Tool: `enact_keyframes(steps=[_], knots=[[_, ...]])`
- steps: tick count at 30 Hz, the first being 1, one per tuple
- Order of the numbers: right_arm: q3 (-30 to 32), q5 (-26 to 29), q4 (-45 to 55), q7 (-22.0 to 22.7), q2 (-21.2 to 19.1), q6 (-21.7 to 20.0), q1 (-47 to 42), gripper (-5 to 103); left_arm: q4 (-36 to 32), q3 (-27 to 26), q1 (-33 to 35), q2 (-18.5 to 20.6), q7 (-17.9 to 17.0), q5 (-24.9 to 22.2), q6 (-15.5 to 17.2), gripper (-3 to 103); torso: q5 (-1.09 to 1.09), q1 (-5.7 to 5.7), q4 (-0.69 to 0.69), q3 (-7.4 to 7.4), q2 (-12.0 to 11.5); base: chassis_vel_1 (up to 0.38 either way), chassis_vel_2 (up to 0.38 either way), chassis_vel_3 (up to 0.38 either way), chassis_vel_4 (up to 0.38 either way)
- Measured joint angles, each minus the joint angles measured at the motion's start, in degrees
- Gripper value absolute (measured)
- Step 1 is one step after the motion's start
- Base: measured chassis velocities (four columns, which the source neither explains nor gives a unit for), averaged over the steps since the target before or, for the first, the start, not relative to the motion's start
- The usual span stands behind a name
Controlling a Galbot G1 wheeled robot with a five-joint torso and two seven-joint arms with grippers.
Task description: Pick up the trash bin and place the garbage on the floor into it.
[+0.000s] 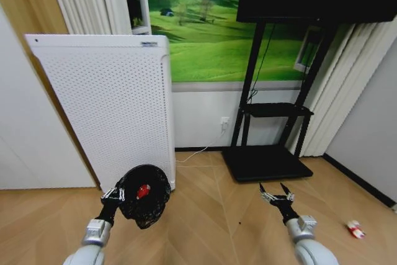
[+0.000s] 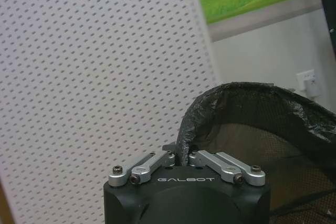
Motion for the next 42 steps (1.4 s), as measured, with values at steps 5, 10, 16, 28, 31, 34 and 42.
enact_keyframes(steps=[5,10,16,28,31,34,42], knots=[[-0.96,-0.98,-1.78,0.07,-0.1,1.41,0.77,100,0.47,0.08,-0.19,-0.01,0.03,0.1,0.04,6,0.01,0.0,0.03,0.0,0.0,-0.343,-0.338,0.328,0.322],[-2.8,-3.07,-2.55,1.58,-1.4,-0.5,0.05,100,0.94,0.16,-0.31,0.09,0.04,0.16,0.08,6,-0.11,0.0,0.03,0.01,0.0,-0.156,-0.19,0.198,0.161],[-7.69,-0.91,-4.64,8.22,-3.46,-7.54,-1.94,100,2.22,0.12,-0.37,0.98,-0.05,0.26,0.09,6,-0.1,-0.01,0.01,0.0,0.0,0.022,0.019,-0.026,-0.025],[-13.85,8.11,-11.7,14.0,-5.24,-16.39,-0.99,100,6.0,2.74,-2.77,1.91,-0.01,0.64,-0.09,6,-0.08,-0.01,0.0,0.0,0.0,0.019,0.014,-0.023,-0.021],[-15.68,10.52,-13.35,14.58,-5.38,-17.48,0.71,100,6.65,3.22,-2.89,1.68,0.05,0.78,-0.52,6,-0.08,-0.01,0.03,0.0,0.0,0.0,0.0,0.0,0.0],[-17.6,11.51,-15.11,14.72,-5.39,-18.04,2.33,100,7.17,3.76,-3.01,1.41,0.1,1.01,-0.87,6,-0.08,-0.01,0.04,0.0,0.01,0.0,0.0,0.0,0.0],[-22.6,11.4,-21.87,14.73,-4.49,-17.98,7.41,100,8.73,5.37,-3.94,1.19,0.19,1.6,-1.13,6,-0.07,-0.01,0.02,0.0,0.0,0.0,0.0,0.0,0.0]])
